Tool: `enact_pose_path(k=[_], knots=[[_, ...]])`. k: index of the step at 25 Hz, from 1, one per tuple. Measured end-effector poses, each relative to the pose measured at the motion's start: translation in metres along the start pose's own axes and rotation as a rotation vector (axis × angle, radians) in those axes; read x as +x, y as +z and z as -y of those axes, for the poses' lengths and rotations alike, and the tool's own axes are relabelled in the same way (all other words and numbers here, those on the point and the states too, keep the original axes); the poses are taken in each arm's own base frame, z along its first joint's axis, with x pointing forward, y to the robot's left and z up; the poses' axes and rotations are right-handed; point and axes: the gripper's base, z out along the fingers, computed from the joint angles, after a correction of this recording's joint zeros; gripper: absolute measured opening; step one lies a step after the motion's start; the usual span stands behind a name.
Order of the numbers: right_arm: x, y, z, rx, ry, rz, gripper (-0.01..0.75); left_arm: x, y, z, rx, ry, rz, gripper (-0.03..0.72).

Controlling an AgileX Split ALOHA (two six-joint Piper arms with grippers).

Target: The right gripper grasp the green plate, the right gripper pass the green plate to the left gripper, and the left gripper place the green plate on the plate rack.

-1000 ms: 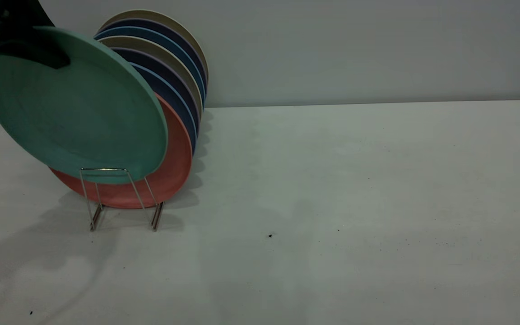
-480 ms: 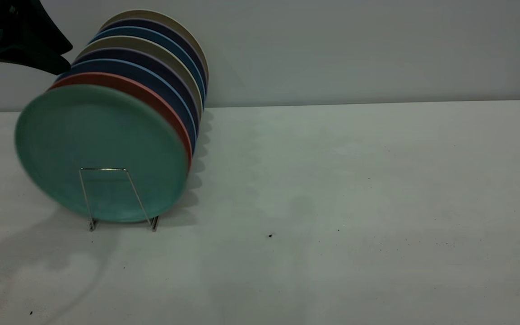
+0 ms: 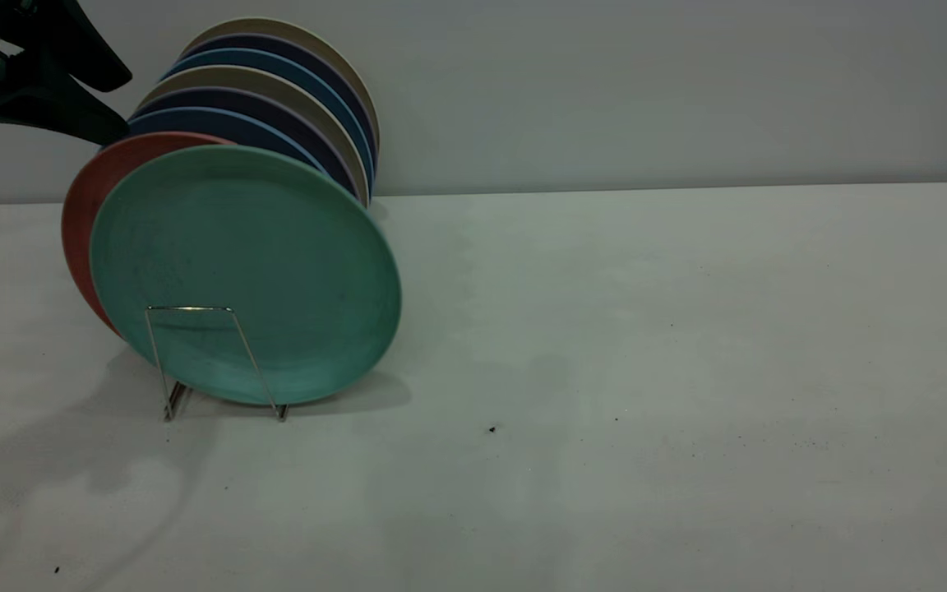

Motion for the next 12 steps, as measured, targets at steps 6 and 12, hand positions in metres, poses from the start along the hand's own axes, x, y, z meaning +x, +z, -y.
enact_pose_path(k=[6, 12], knots=[[0.0, 0.0, 0.0, 0.0, 0.0, 0.0, 0.363, 0.0, 0.0, 0.0, 0.0, 0.0, 0.0, 0.419], [0.0, 0.0, 0.0, 0.0, 0.0, 0.0, 0.363, -0.009, -0.02, -0.004, -0.056, -0.057, 0.012, 0.419]])
